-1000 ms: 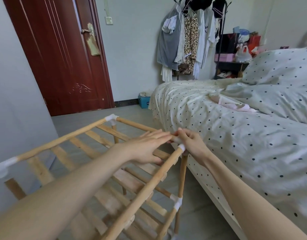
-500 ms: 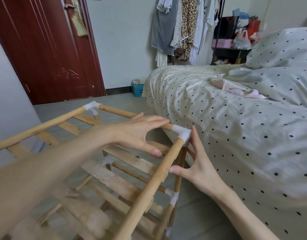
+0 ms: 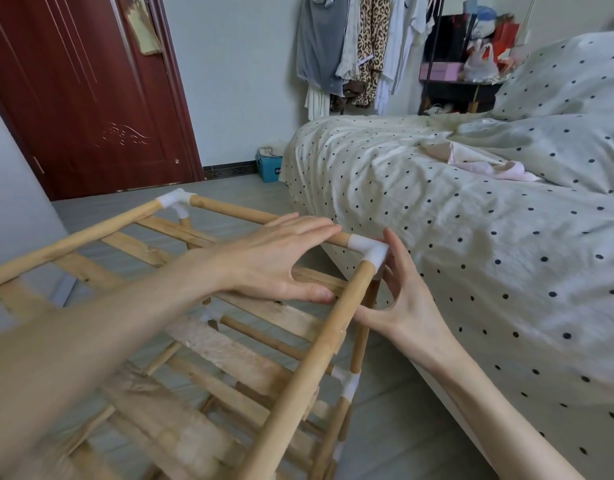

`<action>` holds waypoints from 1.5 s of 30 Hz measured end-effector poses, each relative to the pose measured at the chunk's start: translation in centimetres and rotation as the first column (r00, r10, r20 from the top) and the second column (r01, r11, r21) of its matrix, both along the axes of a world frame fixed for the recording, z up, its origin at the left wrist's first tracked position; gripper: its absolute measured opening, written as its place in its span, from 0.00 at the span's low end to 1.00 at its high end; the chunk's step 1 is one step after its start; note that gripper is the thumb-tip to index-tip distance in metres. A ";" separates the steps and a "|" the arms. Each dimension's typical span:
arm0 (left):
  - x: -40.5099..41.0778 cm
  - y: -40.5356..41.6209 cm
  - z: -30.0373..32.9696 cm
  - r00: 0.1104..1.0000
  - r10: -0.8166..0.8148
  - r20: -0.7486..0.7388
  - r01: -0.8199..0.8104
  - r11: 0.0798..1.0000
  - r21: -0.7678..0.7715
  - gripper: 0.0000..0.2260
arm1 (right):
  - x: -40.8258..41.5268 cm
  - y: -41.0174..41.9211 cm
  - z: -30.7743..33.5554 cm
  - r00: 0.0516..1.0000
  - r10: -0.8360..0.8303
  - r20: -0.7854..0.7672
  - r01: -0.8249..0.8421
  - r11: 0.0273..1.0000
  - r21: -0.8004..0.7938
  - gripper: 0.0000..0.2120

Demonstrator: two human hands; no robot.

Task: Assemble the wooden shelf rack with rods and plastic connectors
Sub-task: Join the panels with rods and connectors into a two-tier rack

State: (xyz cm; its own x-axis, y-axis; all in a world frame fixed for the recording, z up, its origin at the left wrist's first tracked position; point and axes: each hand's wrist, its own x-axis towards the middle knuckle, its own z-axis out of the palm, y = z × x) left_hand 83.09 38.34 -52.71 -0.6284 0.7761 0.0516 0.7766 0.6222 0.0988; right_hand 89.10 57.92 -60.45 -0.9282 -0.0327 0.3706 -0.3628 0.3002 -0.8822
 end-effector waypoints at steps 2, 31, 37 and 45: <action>0.0 0.1 -0.1 1.000 0.013 -0.017 -0.013 1.000 -0.005 0.45 | 0.0 0.1 0.0 0.999 0.017 0.027 -0.017 1.000 -0.020 0.55; -0.4 1.6 -0.7 0.983 0.122 -0.135 -0.126 0.992 -0.017 0.36 | -1.4 1.6 1.4 0.994 0.038 0.098 -0.040 0.999 0.023 0.40; -0.3 0.5 0.5 0.957 0.284 -0.059 -0.287 0.956 -0.055 0.31 | -2.9 1.7 5.0 0.970 -0.016 0.242 -0.069 0.938 0.340 0.37; 2.1 -12.8 1.5 0.640 0.766 -0.067 -0.765 0.624 -0.159 0.29 | -3.4 -5.8 10.4 0.990 -0.062 0.128 -0.050 0.690 0.722 0.22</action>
State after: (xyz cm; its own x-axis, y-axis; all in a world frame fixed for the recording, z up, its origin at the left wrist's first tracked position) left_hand 85.18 25.52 -51.18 -0.9995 0.0113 -0.0307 0.0130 0.9984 -0.0542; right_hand 85.67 52.10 -50.08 -0.9664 -0.2322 0.1100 -0.2569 0.8657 -0.4295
